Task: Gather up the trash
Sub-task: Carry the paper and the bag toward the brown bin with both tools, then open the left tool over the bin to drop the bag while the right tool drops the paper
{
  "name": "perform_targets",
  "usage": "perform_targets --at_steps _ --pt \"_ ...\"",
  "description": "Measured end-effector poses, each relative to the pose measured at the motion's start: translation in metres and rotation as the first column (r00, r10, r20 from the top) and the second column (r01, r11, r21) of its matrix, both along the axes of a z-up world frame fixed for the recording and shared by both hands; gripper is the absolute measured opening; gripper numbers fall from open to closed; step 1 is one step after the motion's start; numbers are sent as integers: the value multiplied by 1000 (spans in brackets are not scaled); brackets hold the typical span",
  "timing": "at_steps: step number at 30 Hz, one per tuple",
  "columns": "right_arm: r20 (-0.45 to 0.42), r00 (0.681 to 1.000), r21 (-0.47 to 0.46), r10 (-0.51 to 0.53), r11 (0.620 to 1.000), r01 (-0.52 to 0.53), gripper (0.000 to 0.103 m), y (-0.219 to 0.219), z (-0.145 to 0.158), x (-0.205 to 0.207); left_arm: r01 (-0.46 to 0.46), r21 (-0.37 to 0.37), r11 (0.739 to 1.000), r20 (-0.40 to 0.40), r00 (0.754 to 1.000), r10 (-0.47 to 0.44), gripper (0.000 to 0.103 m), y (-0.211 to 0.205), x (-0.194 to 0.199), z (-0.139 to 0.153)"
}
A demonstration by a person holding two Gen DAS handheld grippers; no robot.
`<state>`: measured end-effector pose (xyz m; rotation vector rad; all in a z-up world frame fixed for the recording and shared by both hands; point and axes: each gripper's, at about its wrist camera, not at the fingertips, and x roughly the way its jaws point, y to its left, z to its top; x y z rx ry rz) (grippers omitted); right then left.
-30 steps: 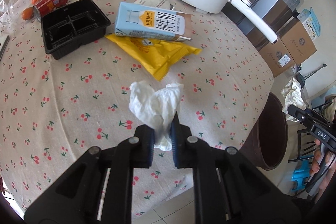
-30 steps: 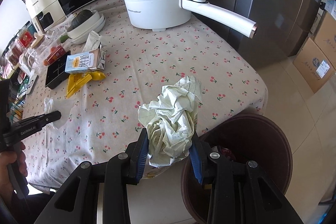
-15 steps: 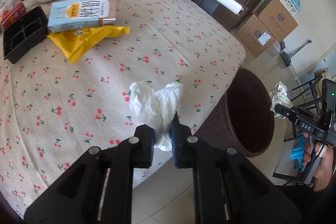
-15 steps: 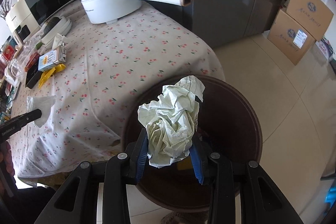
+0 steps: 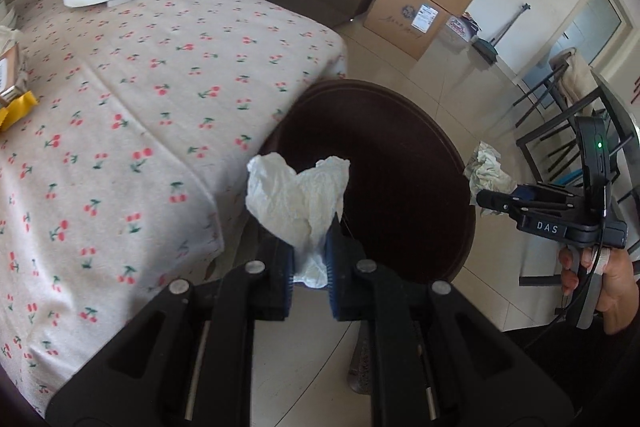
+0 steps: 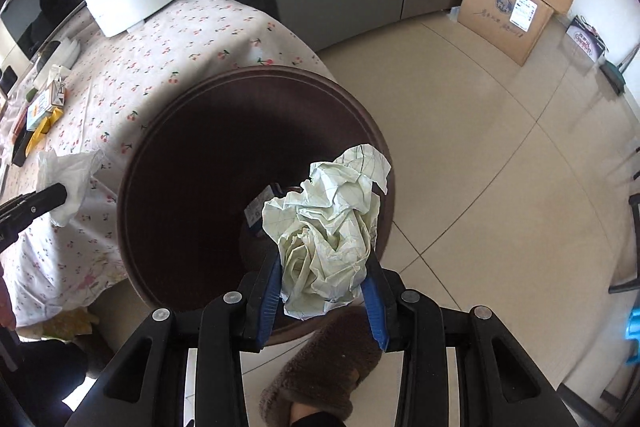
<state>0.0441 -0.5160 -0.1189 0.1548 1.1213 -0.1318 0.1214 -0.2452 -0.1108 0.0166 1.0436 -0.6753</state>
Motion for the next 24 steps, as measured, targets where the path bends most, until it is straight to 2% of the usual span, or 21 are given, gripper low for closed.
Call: perform_targets --at_steps 6,7,8,9,11,14,17,24 --pt "2 1000 12 -14 1000 14 39 -14 -2 -6 60 38 997 38 997 -61 15 -29 -2 -10" --pt "1 1000 12 -14 1000 14 39 -14 -3 -6 58 49 997 50 997 -60 19 -31 -2 -11" --pt "0 1000 12 -14 1000 14 39 -14 -3 -6 57 62 996 56 997 -60 36 -32 -1 -12" --pt "0 1000 11 -14 1000 14 39 -13 -3 -4 49 79 996 56 997 -54 69 -32 0 -13" --pt "2 1000 11 -14 1000 14 39 -12 -2 -4 -8 114 993 92 996 -2 93 -26 1 -11" --pt "9 1000 13 -9 1000 9 40 -10 0 -3 -39 136 990 93 995 27 94 -18 5 -8" --pt "16 1000 12 -2 1000 2 40 -7 3 -3 -70 156 985 112 992 53 101 -7 3 -5" --pt "38 999 1 27 1000 -27 41 9 15 3 -134 175 975 117 987 114 101 27 2 3"
